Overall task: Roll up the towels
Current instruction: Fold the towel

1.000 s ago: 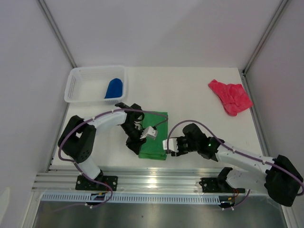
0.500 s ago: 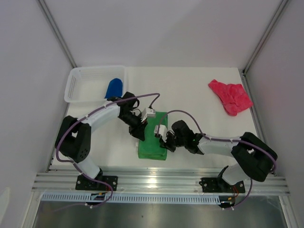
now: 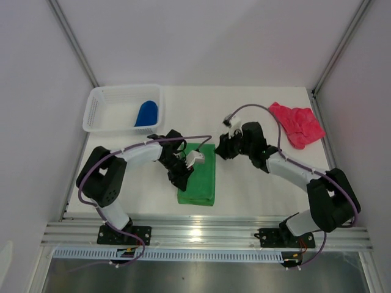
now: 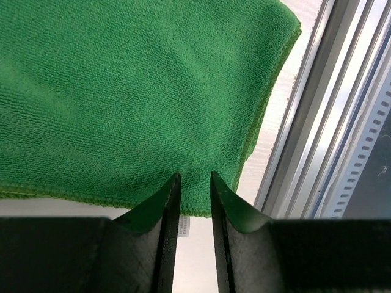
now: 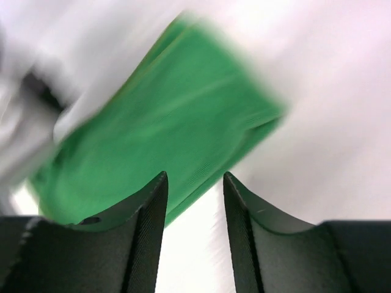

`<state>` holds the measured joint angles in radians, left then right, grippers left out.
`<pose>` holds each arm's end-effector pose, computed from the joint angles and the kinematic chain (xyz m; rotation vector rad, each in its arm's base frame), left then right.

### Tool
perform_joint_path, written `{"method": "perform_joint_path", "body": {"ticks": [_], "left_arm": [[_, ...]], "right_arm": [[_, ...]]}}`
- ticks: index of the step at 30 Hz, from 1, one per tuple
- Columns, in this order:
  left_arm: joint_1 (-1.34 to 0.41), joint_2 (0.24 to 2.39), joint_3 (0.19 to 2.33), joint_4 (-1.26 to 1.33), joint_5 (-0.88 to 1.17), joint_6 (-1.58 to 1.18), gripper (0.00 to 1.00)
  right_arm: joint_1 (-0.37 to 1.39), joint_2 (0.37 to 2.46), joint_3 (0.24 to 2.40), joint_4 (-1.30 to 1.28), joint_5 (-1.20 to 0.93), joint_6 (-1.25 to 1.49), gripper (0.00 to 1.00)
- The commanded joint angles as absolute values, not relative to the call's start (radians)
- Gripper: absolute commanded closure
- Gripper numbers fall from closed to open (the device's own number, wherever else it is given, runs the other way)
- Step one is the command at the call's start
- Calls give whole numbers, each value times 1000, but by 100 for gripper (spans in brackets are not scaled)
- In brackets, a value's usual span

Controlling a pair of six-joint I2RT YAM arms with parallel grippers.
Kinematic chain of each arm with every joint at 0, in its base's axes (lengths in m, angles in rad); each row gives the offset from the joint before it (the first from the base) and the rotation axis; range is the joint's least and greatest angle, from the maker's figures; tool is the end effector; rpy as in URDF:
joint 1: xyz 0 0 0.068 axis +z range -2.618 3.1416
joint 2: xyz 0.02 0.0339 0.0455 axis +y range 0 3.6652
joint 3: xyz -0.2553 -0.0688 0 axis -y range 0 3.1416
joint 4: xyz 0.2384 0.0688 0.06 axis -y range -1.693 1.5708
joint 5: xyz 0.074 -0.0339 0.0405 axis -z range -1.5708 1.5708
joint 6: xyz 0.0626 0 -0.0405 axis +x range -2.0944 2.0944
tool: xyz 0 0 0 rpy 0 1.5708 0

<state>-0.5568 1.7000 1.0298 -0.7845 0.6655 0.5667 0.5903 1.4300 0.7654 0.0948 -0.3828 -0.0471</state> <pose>0.2268 -0.1867 0.1432 1.5733 2.3918 -0.9884 0.2529 0.1976 0.1952 -0.8983 1.9885 0.7234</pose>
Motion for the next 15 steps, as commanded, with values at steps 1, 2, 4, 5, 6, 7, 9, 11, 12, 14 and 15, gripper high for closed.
{"method": "perform_joint_path", "body": {"ticks": [1,2,4,5,6,7,9,11,12,14,15], "left_arm": [[-571,1706,1017,-750,663,532,71],[-574,1704,1006,-747,673,528,71],[-572,1698,1008,-756,710,528,70],[-571,1694,1015,-767,725,528,69],[-568,1678,1040,-779,735,528,69],[-563,1668,1073,-790,747,525,68],[-513,1634,1159,-792,732,462,68],[-483,1621,1196,-755,671,392,66],[-468,1618,1210,-705,626,359,66],[-437,1641,1261,-649,477,277,64],[-430,1655,1276,-626,425,255,63]], "right_arm": [[471,1532,900,140,-307,219,57],[445,1567,957,124,-310,269,58],[439,1664,998,133,-339,293,61],[443,1687,1029,140,-345,299,61],[446,1707,1038,146,-348,305,61],[448,1736,1048,149,-350,311,62],[448,1768,1064,156,-353,330,64],[448,1784,1063,166,-350,340,64],[448,1789,1062,170,-347,351,65],[449,1805,1058,187,-348,359,66],[448,1813,1058,193,-354,368,67]]}}
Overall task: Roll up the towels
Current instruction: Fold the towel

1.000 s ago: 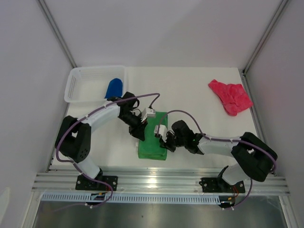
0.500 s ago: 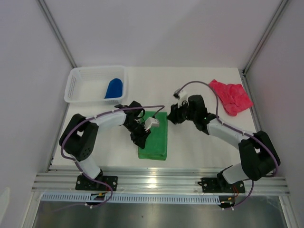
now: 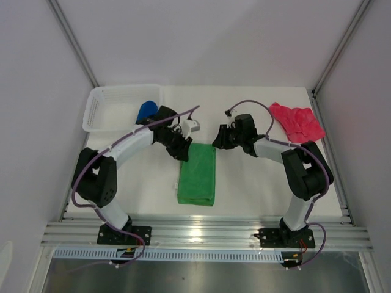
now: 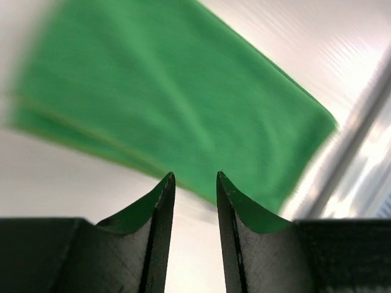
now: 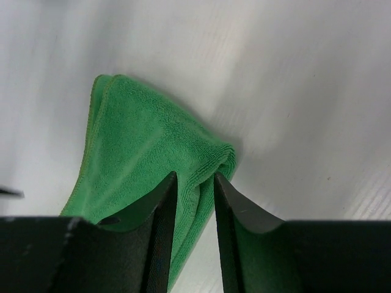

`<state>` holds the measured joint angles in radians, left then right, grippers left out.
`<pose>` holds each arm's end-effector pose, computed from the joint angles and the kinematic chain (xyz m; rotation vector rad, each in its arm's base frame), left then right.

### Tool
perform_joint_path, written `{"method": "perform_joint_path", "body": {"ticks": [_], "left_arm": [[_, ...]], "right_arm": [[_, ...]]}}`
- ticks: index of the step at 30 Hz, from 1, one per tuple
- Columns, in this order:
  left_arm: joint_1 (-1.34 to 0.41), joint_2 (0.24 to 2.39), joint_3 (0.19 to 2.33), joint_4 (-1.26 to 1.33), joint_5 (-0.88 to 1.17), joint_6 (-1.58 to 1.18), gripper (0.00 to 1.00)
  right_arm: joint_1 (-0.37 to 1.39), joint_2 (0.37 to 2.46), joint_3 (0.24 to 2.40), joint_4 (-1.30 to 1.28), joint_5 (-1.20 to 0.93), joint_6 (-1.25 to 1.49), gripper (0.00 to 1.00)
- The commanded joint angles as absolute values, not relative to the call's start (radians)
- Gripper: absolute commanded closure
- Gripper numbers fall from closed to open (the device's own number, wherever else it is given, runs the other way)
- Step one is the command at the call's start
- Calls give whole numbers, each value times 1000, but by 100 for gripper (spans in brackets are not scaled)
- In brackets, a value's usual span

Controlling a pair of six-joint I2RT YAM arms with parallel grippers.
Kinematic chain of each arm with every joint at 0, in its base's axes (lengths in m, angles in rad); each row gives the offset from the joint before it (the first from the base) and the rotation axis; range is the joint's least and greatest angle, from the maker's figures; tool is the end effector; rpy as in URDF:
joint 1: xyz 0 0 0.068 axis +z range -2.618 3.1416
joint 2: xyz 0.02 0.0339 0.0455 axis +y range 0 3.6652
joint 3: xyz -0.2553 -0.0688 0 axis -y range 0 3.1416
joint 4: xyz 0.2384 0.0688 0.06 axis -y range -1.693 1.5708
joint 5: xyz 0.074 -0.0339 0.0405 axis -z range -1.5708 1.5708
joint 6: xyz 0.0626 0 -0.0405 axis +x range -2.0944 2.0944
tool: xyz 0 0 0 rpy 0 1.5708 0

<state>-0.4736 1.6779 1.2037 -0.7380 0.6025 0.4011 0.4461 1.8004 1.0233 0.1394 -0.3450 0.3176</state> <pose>0.2783 -0.1825 0.1943 1.2743 2.3684 -0.8514 0.3490 0.1904 0.1586 -0.3452 2.2571 0.7947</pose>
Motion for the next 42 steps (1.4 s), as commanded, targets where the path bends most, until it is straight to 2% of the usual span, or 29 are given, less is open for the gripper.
{"method": "perform_joint_path", "body": {"ticks": [1,8,14,17,25,33,34,36,37,38,41,42], "left_arm": [[-425,1702,1299,-599,388,242,63],[-423,1949,1495,-709,284,222,62],[-408,2043,1586,-732,221,175,59],[-396,2074,1626,-756,242,150,56],[-393,2114,1666,-758,344,135,56],[-393,2169,1701,-802,382,124,66],[-393,2168,1695,-798,387,123,74],[-393,2168,1693,-793,393,120,85],[-393,2168,1690,-793,393,118,97],[-394,2168,1693,-795,391,118,99],[-388,2148,1660,-773,359,118,99],[-379,2140,1652,-766,353,118,99]], "right_arm": [[448,1822,1063,199,-360,373,67],[471,1871,1065,170,-353,382,66],[486,1870,1040,173,-353,382,66],[489,1862,1028,178,-353,383,66],[486,1845,996,172,-337,380,65],[482,1851,989,184,-365,399,67],[479,1852,983,184,-368,403,67],[472,1848,977,184,-374,413,72],[463,1848,973,183,-373,420,75],[459,1844,965,184,-373,423,84],[430,1848,954,199,-391,446,100],[423,1850,953,205,-399,452,100]]}}
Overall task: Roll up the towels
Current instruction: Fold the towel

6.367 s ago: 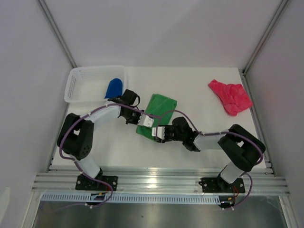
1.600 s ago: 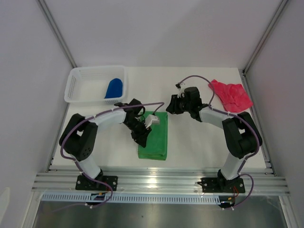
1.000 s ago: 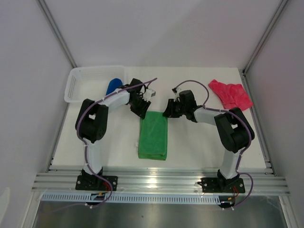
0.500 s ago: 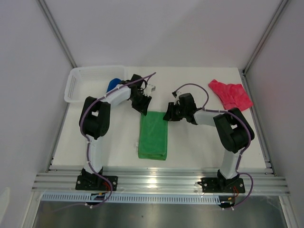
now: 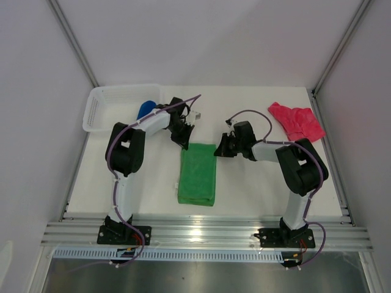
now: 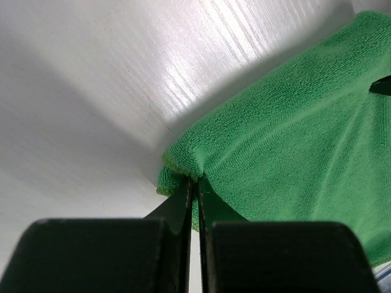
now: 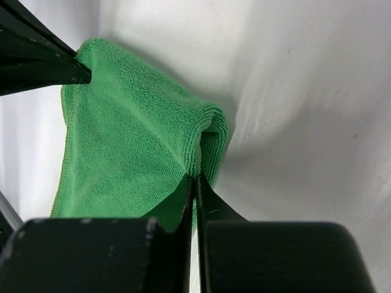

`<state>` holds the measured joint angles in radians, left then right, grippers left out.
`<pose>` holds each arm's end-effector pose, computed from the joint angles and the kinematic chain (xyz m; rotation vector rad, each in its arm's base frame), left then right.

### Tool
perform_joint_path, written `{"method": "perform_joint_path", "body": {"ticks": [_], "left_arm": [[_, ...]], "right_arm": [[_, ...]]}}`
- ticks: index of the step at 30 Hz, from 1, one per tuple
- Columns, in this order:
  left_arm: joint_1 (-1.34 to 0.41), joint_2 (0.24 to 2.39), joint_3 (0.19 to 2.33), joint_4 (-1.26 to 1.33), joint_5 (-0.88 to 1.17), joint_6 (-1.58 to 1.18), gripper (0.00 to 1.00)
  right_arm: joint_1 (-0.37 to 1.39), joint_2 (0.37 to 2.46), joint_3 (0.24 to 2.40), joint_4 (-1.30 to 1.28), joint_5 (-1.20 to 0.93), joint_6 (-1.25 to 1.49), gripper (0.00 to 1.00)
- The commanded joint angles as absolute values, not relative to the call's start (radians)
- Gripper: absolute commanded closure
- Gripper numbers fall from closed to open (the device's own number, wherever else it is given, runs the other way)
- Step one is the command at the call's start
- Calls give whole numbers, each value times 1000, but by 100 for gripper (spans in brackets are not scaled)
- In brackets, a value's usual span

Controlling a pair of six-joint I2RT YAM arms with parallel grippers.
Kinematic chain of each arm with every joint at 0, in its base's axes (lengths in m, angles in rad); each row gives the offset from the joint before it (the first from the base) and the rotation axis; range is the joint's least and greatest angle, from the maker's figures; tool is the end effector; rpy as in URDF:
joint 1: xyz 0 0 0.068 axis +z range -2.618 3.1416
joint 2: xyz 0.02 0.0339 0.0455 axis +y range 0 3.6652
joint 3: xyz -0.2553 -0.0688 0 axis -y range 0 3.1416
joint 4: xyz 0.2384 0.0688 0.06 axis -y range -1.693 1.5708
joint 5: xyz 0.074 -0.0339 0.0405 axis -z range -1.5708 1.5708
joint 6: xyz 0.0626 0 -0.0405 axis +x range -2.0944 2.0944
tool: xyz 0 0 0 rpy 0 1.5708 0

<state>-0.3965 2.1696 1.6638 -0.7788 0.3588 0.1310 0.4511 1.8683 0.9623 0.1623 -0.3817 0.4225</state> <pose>0.3964 -0.1898 0.1341 0.8157 2.7348 -0.5672 0.3375 0.1894 0.1175 -0.2384 2.4026 0.8678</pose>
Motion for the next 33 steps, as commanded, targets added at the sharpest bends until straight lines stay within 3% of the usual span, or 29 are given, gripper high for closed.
{"method": "perform_joint_path", "body": {"ticks": [1,6,7,8,13,22,27,33], "left_arm": [[-374,2132,1645,-747,347,115,99],[-356,2102,1611,-730,348,117,99],[-356,2100,1606,-729,359,118,99],[-356,2100,1606,-733,371,120,99],[-354,2080,1588,-736,355,114,99],[-339,2023,1505,-690,331,118,99],[-336,2005,1482,-684,331,118,99],[-336,1997,1477,-681,330,124,99]], "right_arm": [[410,1853,953,209,-402,457,100],[399,1864,971,213,-425,457,96],[400,1865,980,209,-426,454,82],[402,1868,992,183,-426,448,77],[402,1791,1022,52,-361,411,60],[603,1516,804,-257,-268,491,57],[682,1356,677,-265,-294,667,57],[755,1344,635,-209,-290,762,57]]}}
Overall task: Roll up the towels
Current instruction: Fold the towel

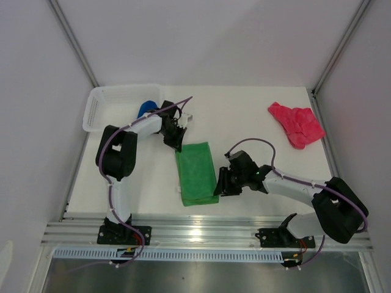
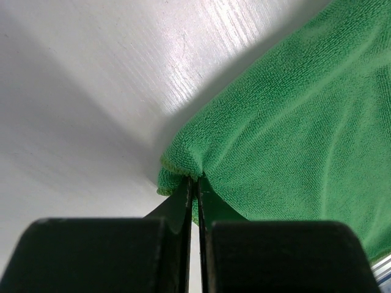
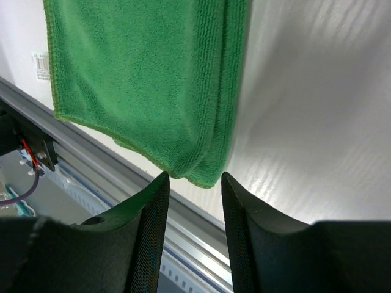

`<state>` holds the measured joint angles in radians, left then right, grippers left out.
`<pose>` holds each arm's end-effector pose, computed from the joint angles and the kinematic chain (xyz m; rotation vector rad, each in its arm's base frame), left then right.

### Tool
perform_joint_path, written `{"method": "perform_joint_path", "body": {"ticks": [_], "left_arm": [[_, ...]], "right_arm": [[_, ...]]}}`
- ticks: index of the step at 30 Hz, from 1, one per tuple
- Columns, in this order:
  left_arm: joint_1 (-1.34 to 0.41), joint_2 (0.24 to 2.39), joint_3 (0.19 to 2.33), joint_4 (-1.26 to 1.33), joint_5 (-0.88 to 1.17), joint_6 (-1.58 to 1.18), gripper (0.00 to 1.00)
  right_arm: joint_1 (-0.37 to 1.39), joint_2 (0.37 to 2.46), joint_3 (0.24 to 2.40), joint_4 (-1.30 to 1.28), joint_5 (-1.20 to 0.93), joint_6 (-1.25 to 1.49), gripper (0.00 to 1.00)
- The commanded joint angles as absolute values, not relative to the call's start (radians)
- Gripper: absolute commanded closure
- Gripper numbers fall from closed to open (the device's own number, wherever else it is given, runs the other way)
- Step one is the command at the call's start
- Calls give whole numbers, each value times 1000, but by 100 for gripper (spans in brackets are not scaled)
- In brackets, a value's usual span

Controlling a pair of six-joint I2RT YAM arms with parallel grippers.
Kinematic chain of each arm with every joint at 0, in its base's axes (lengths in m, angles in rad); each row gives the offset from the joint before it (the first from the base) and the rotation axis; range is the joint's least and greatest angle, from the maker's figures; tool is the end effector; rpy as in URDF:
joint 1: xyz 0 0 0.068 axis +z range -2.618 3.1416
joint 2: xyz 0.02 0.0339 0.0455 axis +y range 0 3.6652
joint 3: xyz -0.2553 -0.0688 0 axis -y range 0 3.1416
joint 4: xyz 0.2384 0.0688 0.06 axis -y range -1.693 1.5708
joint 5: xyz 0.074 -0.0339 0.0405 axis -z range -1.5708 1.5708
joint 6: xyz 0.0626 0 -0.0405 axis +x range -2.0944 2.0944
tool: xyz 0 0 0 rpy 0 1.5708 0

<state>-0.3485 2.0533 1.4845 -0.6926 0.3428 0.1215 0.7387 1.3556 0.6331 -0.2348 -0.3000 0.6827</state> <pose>0.3802 -0.1605 0.1352 0.7322 2.7305 -0.5359 0.1805 0.1894 0.1409 -0.2073 2.7288 0.8780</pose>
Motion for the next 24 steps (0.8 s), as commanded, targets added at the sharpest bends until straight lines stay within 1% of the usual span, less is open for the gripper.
{"method": "perform_joint_path", "body": {"ticks": [1,8,9,10,11,12,13,14,21,22,23,24], "left_arm": [[-336,1997,1479,-680,331,123,99],[-334,1988,1467,-673,331,121,99],[-334,1988,1465,-670,330,121,99],[-333,1985,1463,-667,331,123,99],[-333,1986,1462,-667,333,123,99],[-331,1988,1465,-667,334,120,99],[-328,1991,1468,-667,339,118,99],[-327,1993,1470,-667,341,117,99],[-322,1990,1480,-678,342,118,99],[-322,1988,1477,-678,342,118,99],[-322,1985,1470,-680,351,121,99],[-322,1985,1470,-684,356,123,99]], "right_arm": [[756,1350,635,-192,-284,768,57],[759,1430,614,-109,-285,788,57],[759,1434,606,-92,-284,798,60],[761,1437,586,-87,-282,801,64],[759,1439,575,-83,-276,804,72],[758,1437,568,-89,-270,807,90],[758,1436,554,-97,-262,808,96],[758,1427,549,-106,-256,808,100],[752,1350,529,-169,-207,793,100],[755,1348,532,-163,-212,789,97],[758,1351,543,-160,-213,788,83],[759,1356,552,-166,-218,784,76]]}}
